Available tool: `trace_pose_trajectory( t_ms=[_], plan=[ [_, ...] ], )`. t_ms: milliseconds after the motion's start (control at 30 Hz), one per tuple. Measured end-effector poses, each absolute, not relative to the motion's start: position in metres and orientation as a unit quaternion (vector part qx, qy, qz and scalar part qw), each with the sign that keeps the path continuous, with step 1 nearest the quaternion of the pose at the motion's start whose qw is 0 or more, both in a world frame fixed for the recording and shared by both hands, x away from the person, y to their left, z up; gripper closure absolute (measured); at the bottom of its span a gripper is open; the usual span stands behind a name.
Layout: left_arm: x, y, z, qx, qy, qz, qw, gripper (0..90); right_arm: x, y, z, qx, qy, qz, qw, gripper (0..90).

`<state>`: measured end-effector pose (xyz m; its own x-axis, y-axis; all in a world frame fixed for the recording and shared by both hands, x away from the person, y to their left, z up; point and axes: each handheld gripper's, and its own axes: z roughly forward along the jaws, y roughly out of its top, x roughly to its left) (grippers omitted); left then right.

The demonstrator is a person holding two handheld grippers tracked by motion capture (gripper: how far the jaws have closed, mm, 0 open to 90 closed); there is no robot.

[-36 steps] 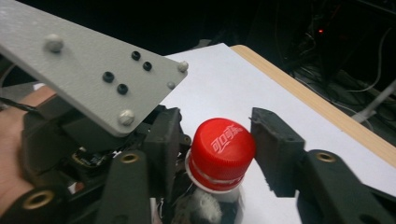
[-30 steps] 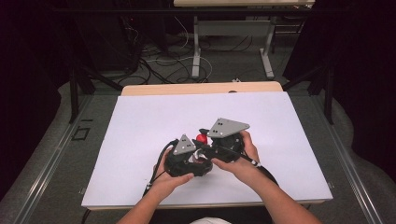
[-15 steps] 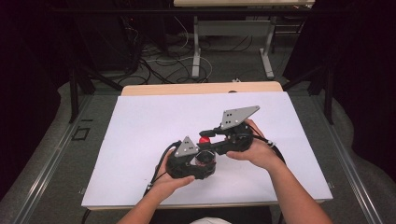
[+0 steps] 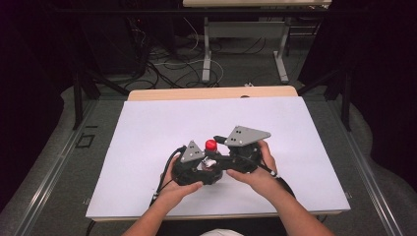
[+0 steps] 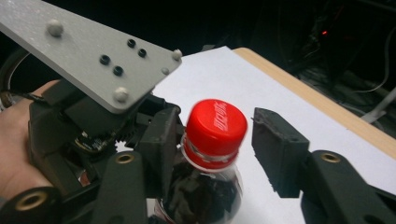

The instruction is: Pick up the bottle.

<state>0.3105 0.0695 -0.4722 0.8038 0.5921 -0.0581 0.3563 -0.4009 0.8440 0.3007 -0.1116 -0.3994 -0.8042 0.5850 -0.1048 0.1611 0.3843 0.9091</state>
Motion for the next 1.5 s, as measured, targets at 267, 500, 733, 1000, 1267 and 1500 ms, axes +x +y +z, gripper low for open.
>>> trace_pose_trajectory(
  t_ms=[267, 500, 733, 1000, 1267, 1500],
  plan=[
    [0.308, 0.066, -0.473, 0.829, 0.282, 0.125, 0.465, 29.7, 0.297, -0.105, -0.400, 0.252, 0.794, 0.506, 0.224, 58.9],
    [0.309, 0.069, -0.473, 0.835, 0.278, 0.118, 0.460, 29.7, 0.309, -0.110, -0.400, 0.231, 0.803, 0.516, 0.187, 60.7],
    [0.309, 0.068, -0.472, 0.835, 0.270, 0.114, 0.466, 29.7, 0.332, -0.123, -0.394, 0.183, 0.820, 0.534, 0.096, 61.1],
    [0.309, 0.068, -0.472, 0.835, 0.270, 0.115, 0.466, 29.7, 0.340, -0.125, -0.389, 0.153, 0.833, 0.526, 0.082, 61.1],
    [0.315, 0.073, -0.478, 0.833, 0.279, 0.116, 0.463, 29.8, 0.336, -0.125, -0.390, 0.164, 0.829, 0.525, 0.102, 61.1],
    [0.322, 0.080, -0.481, 0.825, 0.301, 0.120, 0.462, 29.7, 0.333, -0.129, -0.390, 0.169, 0.830, 0.521, 0.110, 61.1]
  ],
)
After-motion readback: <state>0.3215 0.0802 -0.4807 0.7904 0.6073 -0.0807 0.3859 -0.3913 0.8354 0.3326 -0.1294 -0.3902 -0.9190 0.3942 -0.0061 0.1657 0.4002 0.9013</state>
